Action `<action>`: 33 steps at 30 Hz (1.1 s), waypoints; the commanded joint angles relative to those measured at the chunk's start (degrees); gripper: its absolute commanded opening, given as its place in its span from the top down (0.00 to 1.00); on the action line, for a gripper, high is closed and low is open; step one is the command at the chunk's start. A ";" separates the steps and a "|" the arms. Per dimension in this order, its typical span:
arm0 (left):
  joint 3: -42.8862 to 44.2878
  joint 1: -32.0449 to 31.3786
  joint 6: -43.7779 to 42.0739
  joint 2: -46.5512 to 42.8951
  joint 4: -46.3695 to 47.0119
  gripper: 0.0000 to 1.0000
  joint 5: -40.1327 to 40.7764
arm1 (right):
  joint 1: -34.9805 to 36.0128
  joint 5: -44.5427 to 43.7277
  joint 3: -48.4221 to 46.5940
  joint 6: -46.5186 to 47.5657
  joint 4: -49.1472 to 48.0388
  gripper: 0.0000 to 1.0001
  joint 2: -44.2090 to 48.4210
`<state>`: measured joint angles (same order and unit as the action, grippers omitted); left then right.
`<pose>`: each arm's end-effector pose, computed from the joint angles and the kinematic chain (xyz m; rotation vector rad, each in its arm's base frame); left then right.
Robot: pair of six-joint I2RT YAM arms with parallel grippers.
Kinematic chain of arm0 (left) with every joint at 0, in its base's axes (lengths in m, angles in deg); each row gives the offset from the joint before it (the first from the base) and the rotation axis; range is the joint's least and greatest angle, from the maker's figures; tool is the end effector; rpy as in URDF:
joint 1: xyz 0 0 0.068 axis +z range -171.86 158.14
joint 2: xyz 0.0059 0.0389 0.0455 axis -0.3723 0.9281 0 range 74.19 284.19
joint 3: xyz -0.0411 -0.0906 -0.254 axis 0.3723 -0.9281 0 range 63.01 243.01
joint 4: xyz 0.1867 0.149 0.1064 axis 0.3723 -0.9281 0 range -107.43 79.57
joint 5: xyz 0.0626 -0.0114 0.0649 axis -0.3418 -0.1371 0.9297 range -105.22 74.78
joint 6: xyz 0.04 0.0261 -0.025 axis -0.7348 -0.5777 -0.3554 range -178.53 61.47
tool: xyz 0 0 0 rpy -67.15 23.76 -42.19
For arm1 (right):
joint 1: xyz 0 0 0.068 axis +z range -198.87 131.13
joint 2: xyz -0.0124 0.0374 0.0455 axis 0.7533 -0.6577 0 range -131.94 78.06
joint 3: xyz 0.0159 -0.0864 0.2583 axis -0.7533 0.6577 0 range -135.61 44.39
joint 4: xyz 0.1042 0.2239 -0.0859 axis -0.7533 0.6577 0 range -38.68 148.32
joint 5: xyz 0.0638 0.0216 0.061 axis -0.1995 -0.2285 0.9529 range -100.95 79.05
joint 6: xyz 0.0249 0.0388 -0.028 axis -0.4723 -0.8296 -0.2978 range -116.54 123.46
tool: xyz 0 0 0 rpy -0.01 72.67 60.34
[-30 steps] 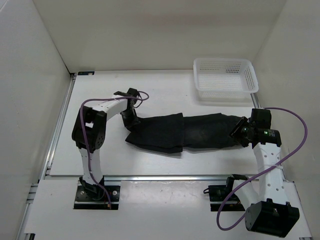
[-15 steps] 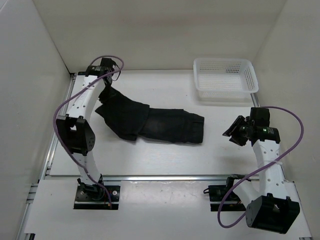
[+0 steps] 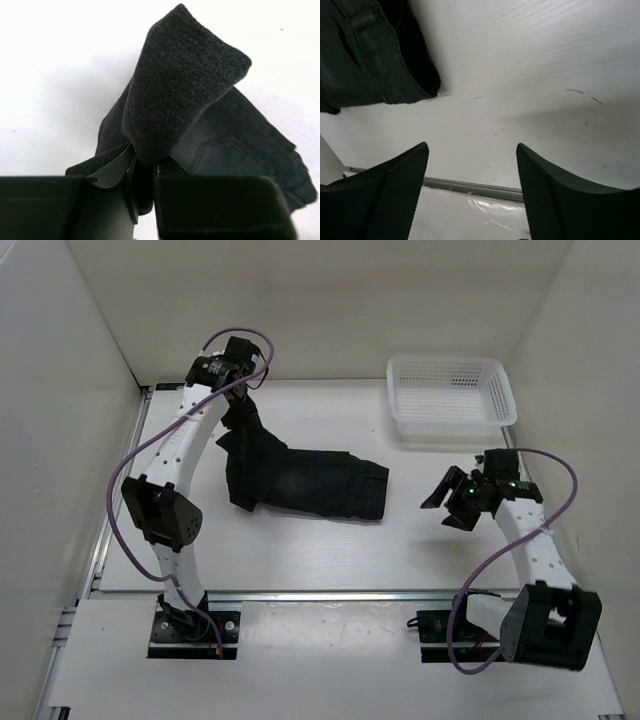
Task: Fold and stack the trousers
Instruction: Fold the trousers
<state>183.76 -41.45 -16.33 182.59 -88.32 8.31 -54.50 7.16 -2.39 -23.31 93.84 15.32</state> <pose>0.3570 -0.1120 0.3780 -0.6162 2.4925 0.1730 0.2076 -0.0093 0.2466 0.6144 2.5358 0.5432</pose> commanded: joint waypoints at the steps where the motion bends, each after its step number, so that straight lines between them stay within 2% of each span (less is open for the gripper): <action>1: 4.40 -1.41 2.89 -1.00 -2.27 0.90 -2.44 | 5.61 3.61 0.03 -1.17 -7.00 0.23 -5.09; 4: 6.17 -3.95 4.20 -0.38 -2.27 0.90 -3.31 | 12.20 1.76 -3.13 -3.82 -12.36 0.23 -12.12; 7: 8.53 -6.41 5.96 1.10 -2.80 0.90 -4.02 | 16.43 -2.63 -7.78 -4.44 -15.01 0.38 -21.08; 8: 9.15 -7.12 5.97 2.07 -2.80 0.90 -4.02 | 16.44 -3.34 -9.01 -4.44 -15.53 0.52 -23.37; 11: 11.43 -9.93 9.04 4.18 -2.80 0.90 -4.02 | 17.05 -2.73 -12.71 -5.49 -17.90 0.66 -30.67; 16: 16.43 -13.88 12.73 9.45 -2.80 0.90 -4.54 | 19.08 -2.73 -18.07 -6.11 -17.91 0.66 -39.73; 21: 19.17 -17.40 16.24 14.63 -0.96 0.90 -6.38 | 22.42 -3.25 -21.94 -7.16 -17.91 0.79 -44.39; 24: 19.70 -19.69 18.61 16.57 3.61 0.90 -8.49 | 23.91 -3.25 -22.82 -8.30 -17.39 0.80 -44.93; 26: 19.17 -22.40 17.50 17.20 11.23 0.90 -11.55 | 24.44 -4.31 -23.35 -9.18 -15.72 0.80 -44.93; 27: 19.17 -23.63 15.48 17.72 14.57 0.85 -13.49 | 24.44 -4.31 -23.35 -10.14 -15.11 0.80 -44.93; 28: 20.74 -24.87 13.29 19.55 16.87 0.60 -15.51 | 23.91 -4.31 -22.39 -10.67 -14.58 0.79 -44.40; 29: 23.28 -25.83 11.26 21.05 16.89 0.46 -19.62 | 23.30 -4.31 -20.21 -10.68 -14.57 0.77 -42.75; 30: 28.18 -26.54 7.68 22.28 14.89 0.38 -21.31 | 23.29 -6.31 -19.06 -10.68 -14.57 0.74 -41.60; 31: 29.36 -26.55 6.07 22.99 13.04 0.31 -22.38 | 21.90 -7.29 -17.74 -10.68 -13.88 0.71 -40.19; 32: 29.37 -26.55 4.58 21.95 11.46 0.29 -22.39 | 21.28 -8.34 -16.42 -10.68 -13.00 0.62 -36.96; 33: 25.19 -26.55 2.21 20.12 10.40 0.28 -21.17 | 20.66 -9.31 -15.10 -10.68 -12.99 0.59 -35.01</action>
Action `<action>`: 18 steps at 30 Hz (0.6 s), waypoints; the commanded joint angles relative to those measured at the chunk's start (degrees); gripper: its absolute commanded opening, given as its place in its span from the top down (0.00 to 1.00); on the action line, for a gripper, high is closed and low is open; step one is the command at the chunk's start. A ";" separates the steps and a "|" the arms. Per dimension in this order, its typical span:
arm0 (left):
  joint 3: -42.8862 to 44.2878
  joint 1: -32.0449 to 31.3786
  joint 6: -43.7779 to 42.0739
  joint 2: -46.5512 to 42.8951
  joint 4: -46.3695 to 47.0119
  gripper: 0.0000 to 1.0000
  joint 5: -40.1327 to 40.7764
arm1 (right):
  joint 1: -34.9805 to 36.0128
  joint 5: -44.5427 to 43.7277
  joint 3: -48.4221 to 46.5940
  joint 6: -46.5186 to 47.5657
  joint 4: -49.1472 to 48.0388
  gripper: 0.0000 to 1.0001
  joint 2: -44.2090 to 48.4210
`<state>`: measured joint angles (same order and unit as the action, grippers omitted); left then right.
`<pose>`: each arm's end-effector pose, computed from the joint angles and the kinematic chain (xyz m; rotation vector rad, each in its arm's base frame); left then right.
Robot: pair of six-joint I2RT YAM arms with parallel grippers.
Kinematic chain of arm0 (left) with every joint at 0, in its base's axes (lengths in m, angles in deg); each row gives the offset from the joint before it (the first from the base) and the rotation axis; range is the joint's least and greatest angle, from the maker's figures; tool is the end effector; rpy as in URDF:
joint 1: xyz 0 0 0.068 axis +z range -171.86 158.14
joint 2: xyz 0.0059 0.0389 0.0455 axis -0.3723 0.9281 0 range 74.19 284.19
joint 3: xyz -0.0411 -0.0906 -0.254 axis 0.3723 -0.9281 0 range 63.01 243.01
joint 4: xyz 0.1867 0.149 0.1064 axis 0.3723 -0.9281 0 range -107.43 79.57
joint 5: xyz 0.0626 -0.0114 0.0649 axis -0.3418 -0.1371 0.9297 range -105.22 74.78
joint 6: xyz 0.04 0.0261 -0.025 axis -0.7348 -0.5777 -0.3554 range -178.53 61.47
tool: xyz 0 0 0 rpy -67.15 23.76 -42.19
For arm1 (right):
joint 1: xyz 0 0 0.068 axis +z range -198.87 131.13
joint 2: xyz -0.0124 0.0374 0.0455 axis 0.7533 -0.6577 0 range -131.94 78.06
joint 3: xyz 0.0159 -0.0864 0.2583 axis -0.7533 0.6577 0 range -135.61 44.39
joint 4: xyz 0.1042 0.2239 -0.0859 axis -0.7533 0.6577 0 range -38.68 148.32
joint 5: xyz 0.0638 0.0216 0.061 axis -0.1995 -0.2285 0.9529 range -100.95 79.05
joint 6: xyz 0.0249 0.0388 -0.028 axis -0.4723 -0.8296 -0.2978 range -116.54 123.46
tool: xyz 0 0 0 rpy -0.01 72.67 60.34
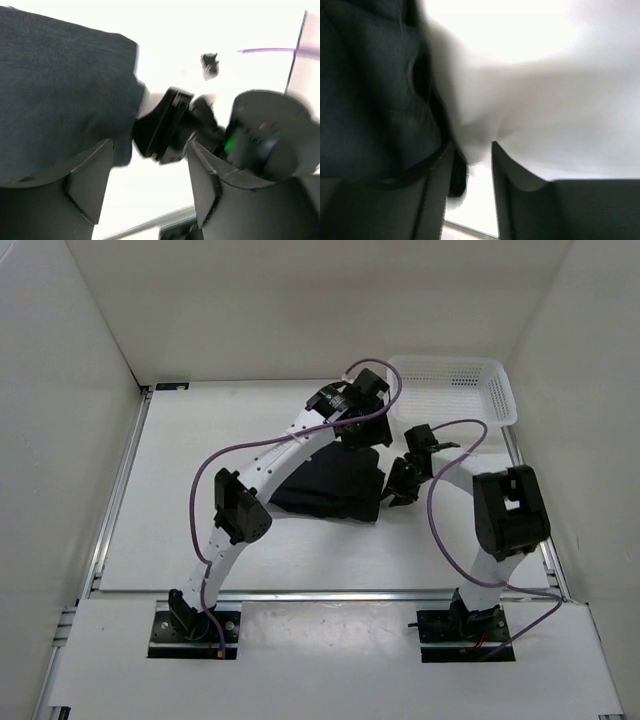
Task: Fold and stack the trousers
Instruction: Fold the trousers
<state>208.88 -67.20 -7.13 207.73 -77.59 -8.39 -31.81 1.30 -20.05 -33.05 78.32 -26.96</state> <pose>0.3483 -0.3465 0.3265 -0.1865 2.5942 -0.5129 0.3372 0.1115 0.1541 0.4201 2.8104 0.5259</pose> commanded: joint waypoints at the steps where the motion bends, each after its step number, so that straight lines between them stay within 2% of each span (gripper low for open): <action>1: -3.18 -0.80 -7.62 -7.56 -0.34 0.27 -3.67 | -2.99 -4.42 5.27 -0.93 3.14 0.58 9.37; 2: -6.70 -0.10 -8.15 -13.50 -0.34 0.27 -2.88 | -3.00 -7.04 6.25 -0.32 4.88 0.53 13.39; 5: -19.19 2.27 -9.38 -24.59 0.97 0.34 -0.07 | -5.80 -7.86 9.32 0.29 6.48 0.52 20.69; 6: -21.56 3.67 -9.91 -26.73 0.97 0.39 1.33 | -5.81 -7.33 9.34 0.30 6.48 0.52 22.46; 7: -25.33 4.38 -9.91 -28.49 1.50 0.48 1.87 | -5.81 -6.11 9.34 0.91 6.48 0.52 23.87; 10: -29.92 6.31 -10.96 -32.54 1.50 0.58 4.41 | -4.67 -1.89 6.89 2.58 6.48 0.39 25.73; 11: -32.46 6.32 -10.97 -33.24 0.72 0.61 5.64 | -3.88 1.34 5.57 3.28 6.48 0.28 25.21; 15: -37.39 8.77 -10.97 -33.95 -3.33 0.60 9.69 | 1.21 5.23 -0.93 4.96 6.48 0.13 19.16; 17: -41.43 10.44 -10.26 -35.88 -3.95 0.60 10.22 | 1.75 5.24 -4.01 5.48 6.48 0.11 14.32; 18: -44.23 11.75 -10.26 -37.98 -3.25 0.54 9.61 | 2.53 5.24 -4.80 5.49 5.09 0.11 11.87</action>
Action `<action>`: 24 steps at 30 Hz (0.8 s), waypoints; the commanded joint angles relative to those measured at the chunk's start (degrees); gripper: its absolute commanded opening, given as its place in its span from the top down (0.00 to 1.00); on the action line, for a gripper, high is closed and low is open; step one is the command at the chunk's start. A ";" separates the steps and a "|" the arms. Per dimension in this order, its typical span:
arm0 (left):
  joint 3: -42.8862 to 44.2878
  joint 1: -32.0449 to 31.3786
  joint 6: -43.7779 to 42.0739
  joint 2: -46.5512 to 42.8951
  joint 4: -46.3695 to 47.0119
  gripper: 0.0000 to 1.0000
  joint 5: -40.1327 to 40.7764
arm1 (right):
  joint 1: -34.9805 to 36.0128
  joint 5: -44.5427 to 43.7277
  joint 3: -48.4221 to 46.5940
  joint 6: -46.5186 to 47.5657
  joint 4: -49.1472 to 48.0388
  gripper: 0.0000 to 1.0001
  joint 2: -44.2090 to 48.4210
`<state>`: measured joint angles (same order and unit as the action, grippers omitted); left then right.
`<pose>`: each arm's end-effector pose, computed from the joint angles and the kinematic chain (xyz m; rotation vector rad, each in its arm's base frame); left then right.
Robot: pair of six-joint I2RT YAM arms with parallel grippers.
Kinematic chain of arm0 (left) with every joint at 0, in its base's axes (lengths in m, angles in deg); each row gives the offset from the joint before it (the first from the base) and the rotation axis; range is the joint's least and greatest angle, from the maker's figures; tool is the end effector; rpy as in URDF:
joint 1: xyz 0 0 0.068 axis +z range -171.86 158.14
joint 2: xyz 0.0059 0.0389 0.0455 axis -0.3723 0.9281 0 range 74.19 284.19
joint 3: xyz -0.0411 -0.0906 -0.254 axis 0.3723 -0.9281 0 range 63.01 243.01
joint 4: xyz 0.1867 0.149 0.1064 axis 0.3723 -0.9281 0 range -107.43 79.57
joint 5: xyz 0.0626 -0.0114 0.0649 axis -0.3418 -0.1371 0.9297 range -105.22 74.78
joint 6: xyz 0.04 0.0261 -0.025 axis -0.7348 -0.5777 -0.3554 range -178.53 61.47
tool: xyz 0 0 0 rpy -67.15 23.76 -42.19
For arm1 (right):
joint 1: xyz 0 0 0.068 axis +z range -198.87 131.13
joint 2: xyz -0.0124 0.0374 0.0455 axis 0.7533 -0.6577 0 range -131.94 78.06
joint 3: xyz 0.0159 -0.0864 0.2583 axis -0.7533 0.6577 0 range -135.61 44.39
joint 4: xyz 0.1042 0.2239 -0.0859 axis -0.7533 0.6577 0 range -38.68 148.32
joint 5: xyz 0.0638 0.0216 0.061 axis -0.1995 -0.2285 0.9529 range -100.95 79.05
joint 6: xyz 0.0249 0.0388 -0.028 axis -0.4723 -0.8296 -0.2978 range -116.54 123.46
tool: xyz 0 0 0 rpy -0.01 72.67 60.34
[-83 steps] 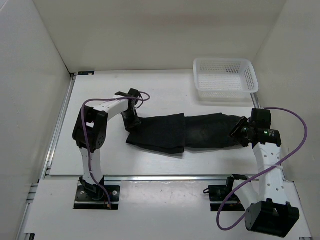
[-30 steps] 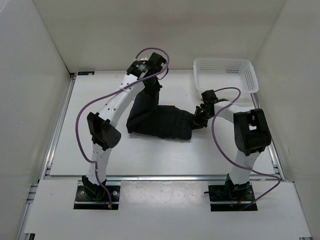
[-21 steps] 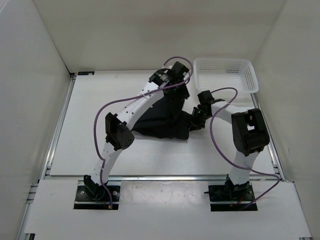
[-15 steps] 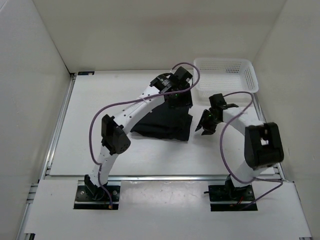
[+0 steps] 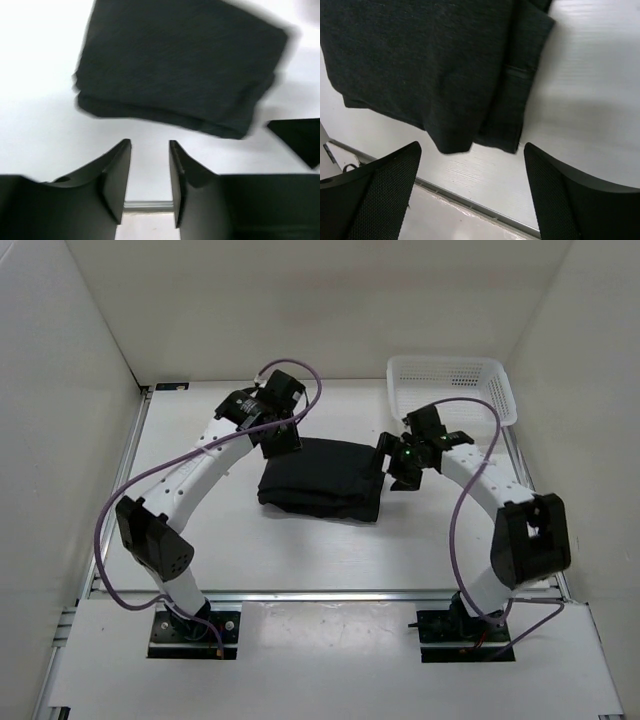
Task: Fold and stack the trousers
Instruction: Fold the trousers
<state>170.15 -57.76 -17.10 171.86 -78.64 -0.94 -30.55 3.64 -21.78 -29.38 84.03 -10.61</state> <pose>0.2832 -0.1942 0.3819 -0.2128 2.5502 -0.1968 0.3058 0.1108 0.2500 0.2270 2.6167 0.6581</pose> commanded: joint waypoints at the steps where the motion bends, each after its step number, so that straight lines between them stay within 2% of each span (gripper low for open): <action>1: -6.75 2.93 -0.30 -3.26 -2.20 0.51 1.46 | 1.88 3.77 -3.96 1.81 -1.41 0.13 -5.46; 9: -12.47 5.49 -0.30 -9.69 -0.61 0.50 0.92 | 5.57 3.16 -8.09 1.98 -2.65 0.34 -13.46; 10: -12.47 5.49 -0.30 -9.69 -0.61 0.50 0.92 | 5.58 2.64 -8.70 1.99 -2.65 0.48 -13.47; 11: -12.47 5.49 -0.30 -9.69 -0.61 0.50 0.40 | 6.28 2.64 -8.71 1.99 -2.65 0.56 -14.16; 12: -13.00 5.49 -0.30 -9.69 -0.61 0.50 0.39 | 6.89 2.64 -8.71 1.99 -2.65 0.70 -14.17; 13: -13.00 5.49 -0.30 -9.69 -0.61 0.50 0.39 | 6.90 2.11 -9.23 1.99 -2.65 0.88 -14.17; 14: -13.00 5.49 -0.30 -9.69 -0.61 0.50 0.39 | 7.42 1.15 -9.24 1.99 -2.65 0.97 -12.17; 15: -13.00 5.49 -0.30 -9.69 -0.61 0.50 0.39 | 8.12 -0.16 -10.02 1.99 -1.61 1.00 -11.02; 20: -12.39 6.02 -0.82 -8.46 -0.61 0.50 0.39 | 9.36 -6.67 -14.85 2.60 3.76 1.00 -1.79; 24: -10.37 6.02 -2.05 -6.79 -0.09 0.51 -0.66 | 9.36 -9.75 -13.73 3.13 6.40 1.00 3.40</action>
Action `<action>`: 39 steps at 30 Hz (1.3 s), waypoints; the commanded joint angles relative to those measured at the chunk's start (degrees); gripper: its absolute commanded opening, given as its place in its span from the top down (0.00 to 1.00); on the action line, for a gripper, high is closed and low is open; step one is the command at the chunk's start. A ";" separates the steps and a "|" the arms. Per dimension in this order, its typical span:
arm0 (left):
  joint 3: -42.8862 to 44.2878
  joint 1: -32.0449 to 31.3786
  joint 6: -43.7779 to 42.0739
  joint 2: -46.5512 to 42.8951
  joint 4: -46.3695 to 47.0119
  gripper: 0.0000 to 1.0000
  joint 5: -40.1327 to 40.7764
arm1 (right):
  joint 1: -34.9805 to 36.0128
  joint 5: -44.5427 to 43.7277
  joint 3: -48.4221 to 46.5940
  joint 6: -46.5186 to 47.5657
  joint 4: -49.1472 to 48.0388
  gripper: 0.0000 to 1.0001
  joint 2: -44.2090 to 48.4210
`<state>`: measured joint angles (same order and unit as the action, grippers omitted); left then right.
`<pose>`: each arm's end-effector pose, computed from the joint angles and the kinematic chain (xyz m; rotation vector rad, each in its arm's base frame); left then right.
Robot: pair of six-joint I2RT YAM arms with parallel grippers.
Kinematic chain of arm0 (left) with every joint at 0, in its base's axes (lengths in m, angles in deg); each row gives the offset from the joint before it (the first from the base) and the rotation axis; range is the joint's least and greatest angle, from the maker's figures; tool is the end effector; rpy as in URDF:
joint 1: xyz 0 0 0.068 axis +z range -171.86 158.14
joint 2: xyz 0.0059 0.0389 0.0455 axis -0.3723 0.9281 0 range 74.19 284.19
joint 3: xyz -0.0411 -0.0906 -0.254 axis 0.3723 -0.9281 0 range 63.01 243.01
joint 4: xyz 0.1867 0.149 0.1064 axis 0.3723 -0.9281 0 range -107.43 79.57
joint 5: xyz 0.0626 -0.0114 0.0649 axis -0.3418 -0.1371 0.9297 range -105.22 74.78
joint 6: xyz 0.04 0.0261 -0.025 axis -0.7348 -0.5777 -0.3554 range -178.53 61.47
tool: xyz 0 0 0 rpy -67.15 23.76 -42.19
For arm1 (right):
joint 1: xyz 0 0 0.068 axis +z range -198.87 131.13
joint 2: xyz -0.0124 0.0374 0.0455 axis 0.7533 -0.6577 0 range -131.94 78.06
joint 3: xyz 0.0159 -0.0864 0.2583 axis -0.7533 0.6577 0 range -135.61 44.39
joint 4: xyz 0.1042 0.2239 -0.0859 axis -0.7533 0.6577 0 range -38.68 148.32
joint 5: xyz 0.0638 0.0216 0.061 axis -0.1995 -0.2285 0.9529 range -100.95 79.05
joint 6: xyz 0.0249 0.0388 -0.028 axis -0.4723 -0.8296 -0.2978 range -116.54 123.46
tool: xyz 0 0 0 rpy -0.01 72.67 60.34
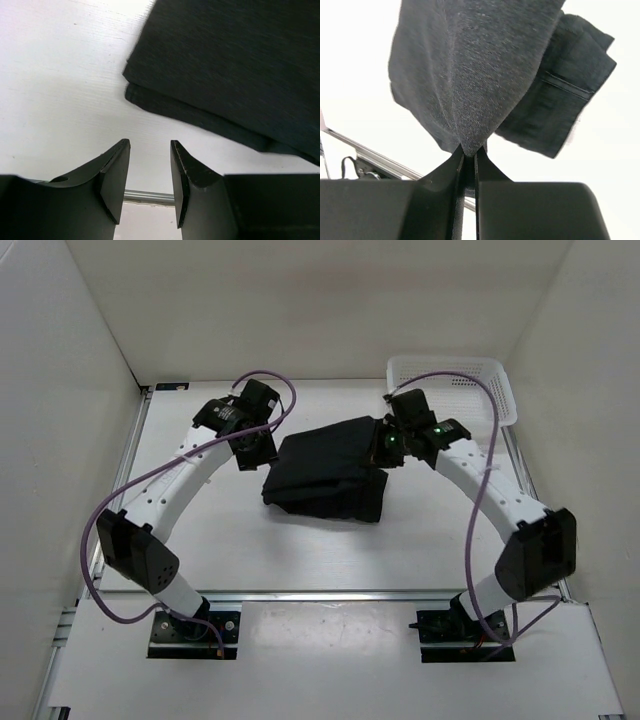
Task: Fold and stack the trousers
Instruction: Fold the trousers
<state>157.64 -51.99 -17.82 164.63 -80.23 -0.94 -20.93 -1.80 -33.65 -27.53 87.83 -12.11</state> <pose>0.2697 -0.1464 0.3565 -0.3160 2.6347 -0.0614 0.3021 0.1667 0.3027 -0.0092 2.5144 0.6418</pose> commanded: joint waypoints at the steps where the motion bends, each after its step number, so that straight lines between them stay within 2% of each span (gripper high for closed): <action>1: 2.14 0.25 -1.33 1.23 1.51 0.51 -0.66 | -0.26 -4.92 -0.98 1.80 3.38 1.00 6.48; 5: 3.19 0.25 -2.56 4.31 3.26 0.51 -2.15 | -1.39 -7.04 7.01 1.80 2.43 1.00 8.26; 9: 5.03 -0.28 -3.18 8.96 4.94 0.52 -4.78 | -2.63 -11.59 14.31 2.51 -1.00 1.00 3.36; 12: 9.58 -2.03 -4.49 14.58 4.94 0.55 -5.41 | -2.63 -14.94 15.11 0.93 -1.00 0.76 1.75; 13: 10.83 -2.65 -4.50 15.90 4.15 0.55 -5.41 | -2.63 -15.64 15.11 0.31 -0.40 0.62 2.54; 14: 12.06 -2.65 -5.28 18.26 4.15 0.57 -5.41 | -2.63 -17.13 15.11 -0.21 0.22 0.34 4.46; 15: 13.03 -2.65 -5.29 19.24 4.15 0.58 -5.41 | -2.63 -18.19 14.24 -1.00 0.75 0.26 5.52; 16: 14.25 -2.65 -5.90 20.04 4.15 0.60 -5.41 | -1.24 -19.16 13.27 -1.01 1.36 0.23 6.58; 19: 15.49 -2.65 -7.83 23.64 4.67 0.74 -3.66 | 0.17 -19.78 8.02 -1.01 4.26 0.23 7.91; 22: 13.05 -2.65 -8.36 26.54 5.29 0.90 -1.28 | 2.11 -18.56 5.97 -0.48 5.50 0.51 7.91; 23: 11.91 -2.13 -8.36 27.16 7.03 0.90 -1.28 | 2.72 -17.33 5.97 -0.48 4.54 0.67 7.91; 27: 5.84 -2.13 -7.84 27.16 13.00 0.90 -6.80 | 2.20 -16.09 12.10 -1.62 -0.28 0.91 3.87; 30: 2.50 -2.74 -6.44 28.65 14.69 0.90 -8.31 | 1.59 -19.87 15.36 -2.86 -4.15 0.99 -0.87; 34: -1.46 -4.67 -6.43 28.49 15.84 0.90 -7.70 | -0.70 -17.77 16.60 -2.69 -5.57 1.00 -9.12; 36: -5.23 -5.38 -5.82 26.83 15.84 0.90 -7.00 | -0.70 -17.76 16.08 -2.68 -4.10 1.00 -9.76; 39: -10.77 -5.91 -5.11 23.84 15.84 0.90 -6.99 | -0.70 -17.76 14.93 -1.46 -2.15 1.00 -3.91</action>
<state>152.31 -56.80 -24.07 191.53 -62.18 -6.97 -21.65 -18.28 -18.94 -30.30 83.00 -18.96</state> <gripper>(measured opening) 0.111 0.002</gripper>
